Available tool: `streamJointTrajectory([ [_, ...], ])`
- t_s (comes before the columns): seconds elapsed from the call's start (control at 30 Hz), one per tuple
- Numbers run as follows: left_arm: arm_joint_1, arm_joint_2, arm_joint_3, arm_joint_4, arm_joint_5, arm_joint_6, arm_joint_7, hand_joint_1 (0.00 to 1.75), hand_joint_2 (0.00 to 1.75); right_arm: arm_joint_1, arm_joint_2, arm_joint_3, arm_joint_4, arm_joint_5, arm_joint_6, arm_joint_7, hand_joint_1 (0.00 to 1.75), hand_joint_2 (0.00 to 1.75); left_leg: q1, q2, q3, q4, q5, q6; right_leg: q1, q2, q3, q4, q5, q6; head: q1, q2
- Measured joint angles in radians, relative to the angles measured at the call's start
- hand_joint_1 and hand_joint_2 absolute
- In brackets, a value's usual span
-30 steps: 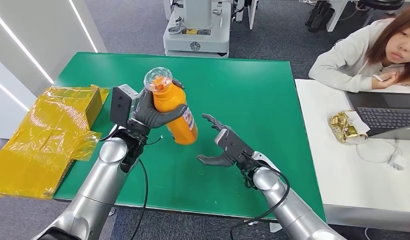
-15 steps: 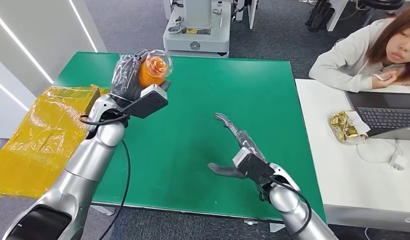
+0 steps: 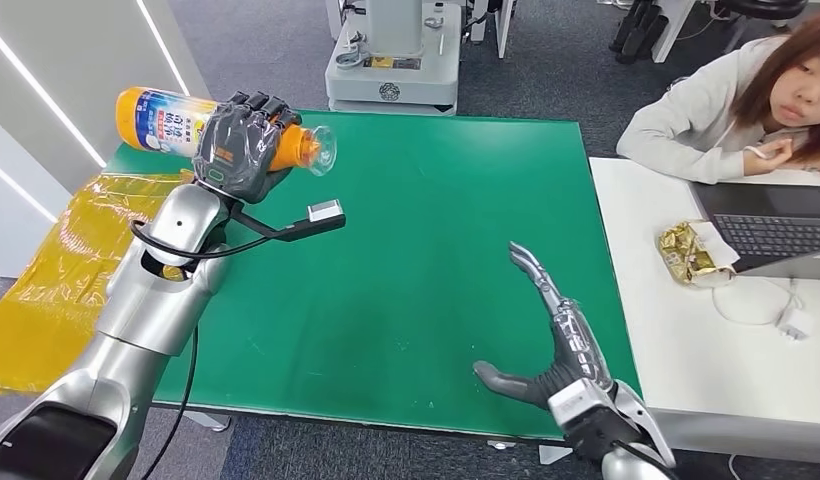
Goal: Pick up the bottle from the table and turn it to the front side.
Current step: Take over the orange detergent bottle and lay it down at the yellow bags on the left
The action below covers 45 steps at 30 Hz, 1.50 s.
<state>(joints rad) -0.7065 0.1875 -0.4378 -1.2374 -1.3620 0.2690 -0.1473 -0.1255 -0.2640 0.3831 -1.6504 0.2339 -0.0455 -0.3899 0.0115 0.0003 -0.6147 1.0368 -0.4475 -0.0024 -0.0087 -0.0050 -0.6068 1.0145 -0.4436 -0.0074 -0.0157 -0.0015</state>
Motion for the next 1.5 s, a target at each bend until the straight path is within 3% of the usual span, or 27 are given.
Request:
streamJointTrajectory([
  [0.2, 0.0, 0.022, -0.006, 0.007, -0.085, -0.001, 0.017, 1.75, 1.75, 0.069, -0.008, -0.039, -0.075, 0.024, -0.018, -0.005, 0.0, 1.75, 0.0, 0.0, 0.0, 0.0, 0.0, 0.0, 0.0, 0.0, 0.0, 0.0, 0.0, 0.0, 0.0, 0.0],
  [0.43, 0.023, 0.095, -0.008, 0.053, -0.136, -0.05, 0.044, 1.75, 1.75, 0.149, -0.01, -0.084, -0.152, 0.055, -0.041, -0.015, 0.0, 1.75, 0.0, 0.001, 0.0, -0.001, 0.0, 0.0, 0.0, 0.002, -0.001, 0.0, 0.0, 0.0, 0.0, 0.0],
  [0.87, 0.136, 0.189, 0.023, 0.139, -0.028, -0.107, 0.043, 1.75, 1.75, 0.295, -0.01, -0.168, -0.259, 0.079, -0.072, -0.032, 0.0, 1.75, 0.0, 0.001, 0.0, -0.001, -0.001, 0.0, 0.0, 0.002, -0.001, 0.0, -0.001, 0.0, 0.0, 0.0],
  [1.2, 0.168, 0.197, 0.047, 0.185, 0.017, -0.115, 0.028, 1.75, 1.75, 0.307, -0.01, -0.177, -0.275, 0.085, -0.071, -0.032, 0.0, 1.75, 0.0, 0.001, 0.0, -0.001, 0.0, 0.0, 0.0, 0.001, -0.001, 0.0, -0.001, 0.0, 0.0, 0.0],
  [1.5, 0.207, 0.147, 0.09, 0.313, 0.113, -0.062, -0.038, 1.75, 1.75, 0.307, -0.01, -0.177, -0.283, 0.095, -0.067, -0.031, 0.0, 1.75, 0.0, 0.001, 0.0, -0.001, -0.001, 0.0, 0.0, 0.002, -0.001, 0.0, -0.001, 0.0, 0.0, 0.0],
])
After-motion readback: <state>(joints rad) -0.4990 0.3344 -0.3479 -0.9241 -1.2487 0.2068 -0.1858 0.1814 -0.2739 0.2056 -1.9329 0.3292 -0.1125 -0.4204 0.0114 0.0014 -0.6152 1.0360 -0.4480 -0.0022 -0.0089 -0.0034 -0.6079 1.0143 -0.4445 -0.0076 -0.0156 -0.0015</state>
